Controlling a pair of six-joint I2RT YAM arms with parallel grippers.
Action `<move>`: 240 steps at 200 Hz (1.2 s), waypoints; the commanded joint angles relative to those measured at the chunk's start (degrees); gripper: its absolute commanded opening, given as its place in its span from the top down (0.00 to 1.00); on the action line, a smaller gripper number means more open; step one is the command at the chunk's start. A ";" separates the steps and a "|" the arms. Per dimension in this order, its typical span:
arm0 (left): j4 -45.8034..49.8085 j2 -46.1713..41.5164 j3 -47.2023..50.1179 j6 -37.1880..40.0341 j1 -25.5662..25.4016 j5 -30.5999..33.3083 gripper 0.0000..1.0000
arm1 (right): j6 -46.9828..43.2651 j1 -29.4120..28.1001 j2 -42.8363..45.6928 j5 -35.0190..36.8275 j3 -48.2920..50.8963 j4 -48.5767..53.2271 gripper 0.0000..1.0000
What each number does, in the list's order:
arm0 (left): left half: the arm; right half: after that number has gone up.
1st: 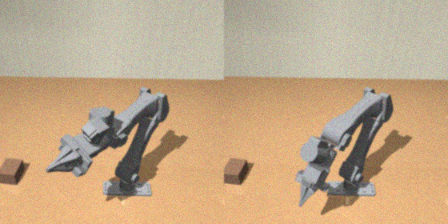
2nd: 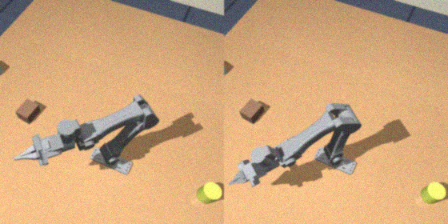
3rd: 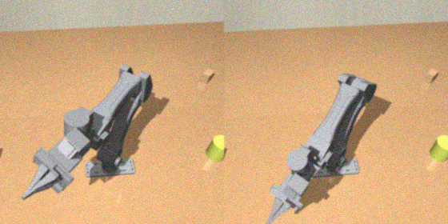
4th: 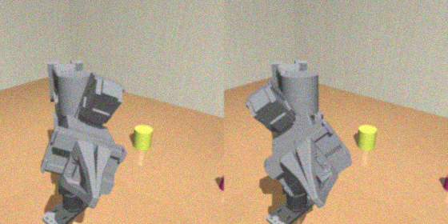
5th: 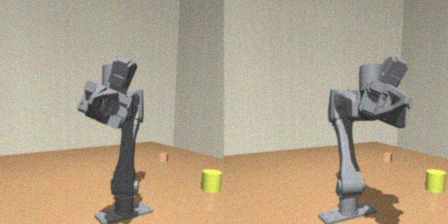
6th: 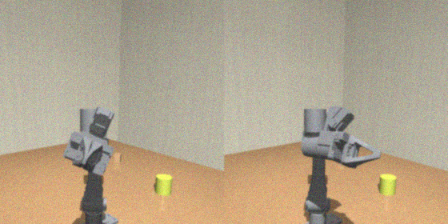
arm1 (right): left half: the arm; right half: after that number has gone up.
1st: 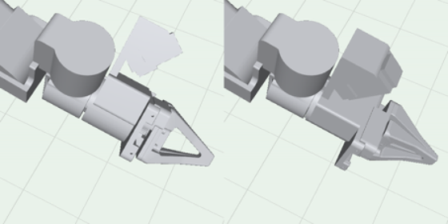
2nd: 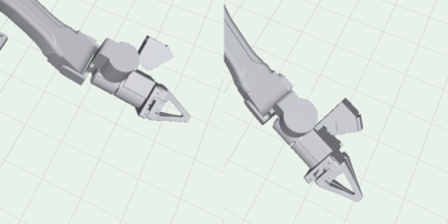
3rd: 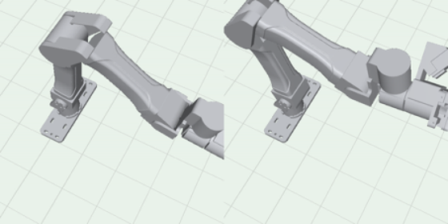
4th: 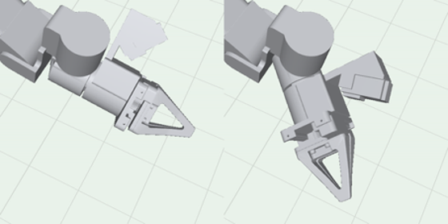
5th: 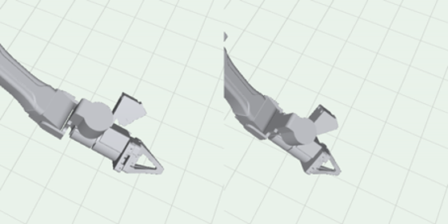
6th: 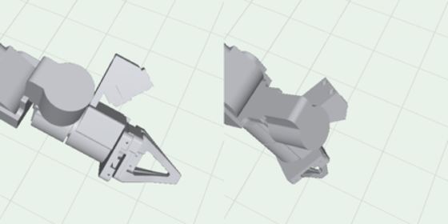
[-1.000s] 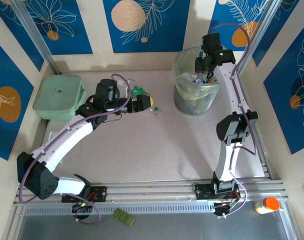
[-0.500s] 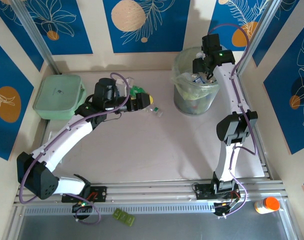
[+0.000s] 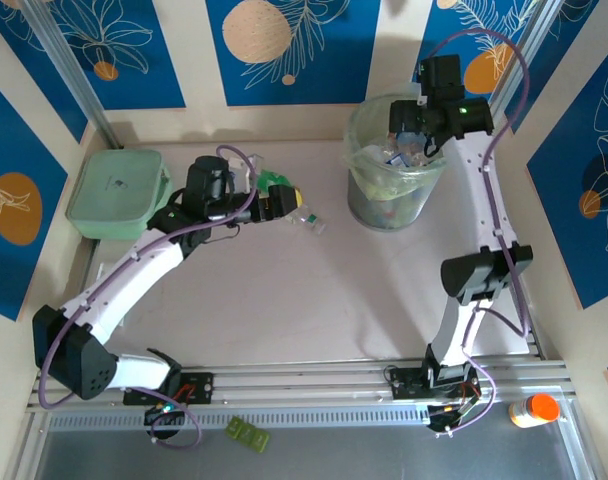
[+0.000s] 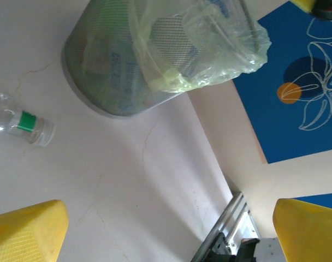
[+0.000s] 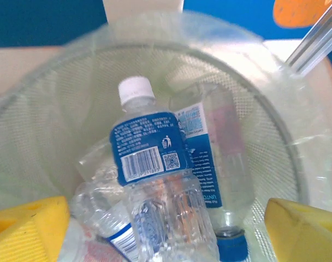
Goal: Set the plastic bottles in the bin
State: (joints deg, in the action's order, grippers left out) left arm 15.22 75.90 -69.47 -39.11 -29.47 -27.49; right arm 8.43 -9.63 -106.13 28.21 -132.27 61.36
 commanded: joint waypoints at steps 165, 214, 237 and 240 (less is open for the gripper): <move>30.84 36.45 -36.37 -12.62 12.71 32.56 0.00 | 12.02 -23.33 53.30 -25.91 62.38 -13.02 0.22; 31.31 50.14 -47.67 -10.19 15.55 29.32 0.06 | 12.37 -21.87 54.79 -27.94 65.45 -12.67 0.22; 30.34 52.10 -47.60 -10.20 15.94 29.48 0.09 | 12.08 -20.90 55.04 -28.60 65.95 -12.67 0.21; 30.17 52.27 -47.53 -10.17 15.94 29.53 0.10 | 12.06 -20.75 55.13 -28.72 65.99 -12.73 0.21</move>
State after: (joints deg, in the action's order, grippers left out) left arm 44.58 126.82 -115.22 -50.15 -14.22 3.01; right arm 20.03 -31.29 -51.92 1.87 -67.02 48.77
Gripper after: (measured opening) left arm 0.913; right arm 0.786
